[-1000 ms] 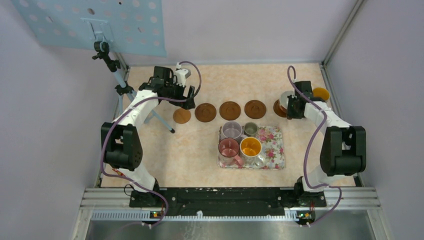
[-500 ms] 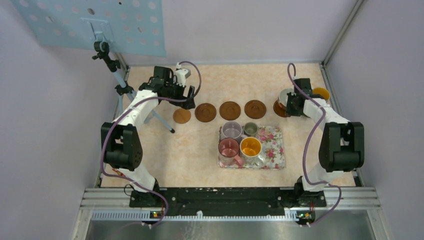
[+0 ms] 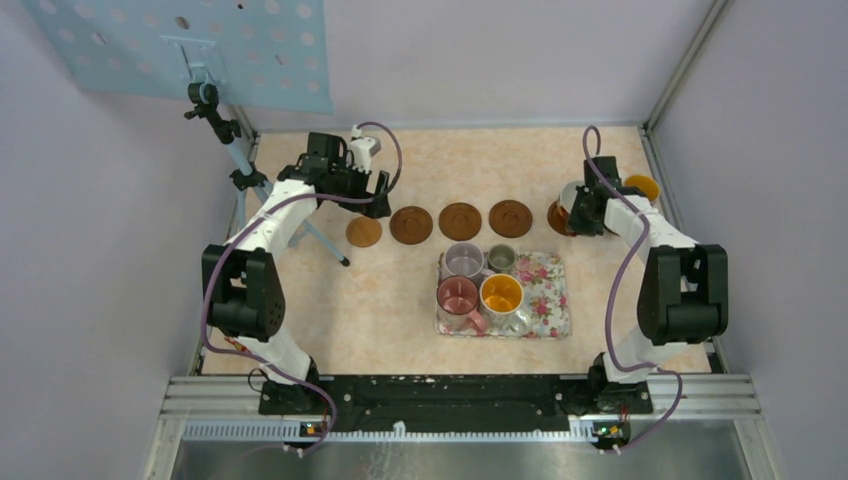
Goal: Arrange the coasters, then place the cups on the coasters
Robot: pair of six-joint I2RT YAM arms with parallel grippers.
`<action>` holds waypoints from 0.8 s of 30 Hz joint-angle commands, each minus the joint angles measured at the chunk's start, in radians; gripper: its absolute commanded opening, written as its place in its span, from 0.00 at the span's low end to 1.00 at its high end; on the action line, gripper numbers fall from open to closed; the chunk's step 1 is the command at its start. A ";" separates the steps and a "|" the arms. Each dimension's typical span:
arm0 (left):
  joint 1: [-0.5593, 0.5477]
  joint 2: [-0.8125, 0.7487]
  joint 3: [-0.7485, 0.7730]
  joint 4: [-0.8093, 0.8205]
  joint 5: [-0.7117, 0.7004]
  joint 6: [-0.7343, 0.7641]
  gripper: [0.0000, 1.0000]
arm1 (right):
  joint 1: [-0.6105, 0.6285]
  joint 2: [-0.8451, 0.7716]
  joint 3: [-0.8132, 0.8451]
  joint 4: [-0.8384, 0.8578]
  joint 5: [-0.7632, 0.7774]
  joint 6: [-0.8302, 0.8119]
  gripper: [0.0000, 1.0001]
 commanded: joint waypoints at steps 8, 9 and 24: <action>0.003 -0.015 0.007 0.026 0.009 -0.021 0.99 | 0.026 -0.043 0.054 -0.002 0.098 0.109 0.00; 0.003 -0.017 0.006 0.026 0.011 -0.022 0.99 | 0.028 -0.045 0.056 -0.004 0.095 0.115 0.00; 0.003 -0.015 -0.001 0.032 0.012 -0.025 0.99 | 0.063 -0.073 0.077 -0.005 0.118 0.114 0.00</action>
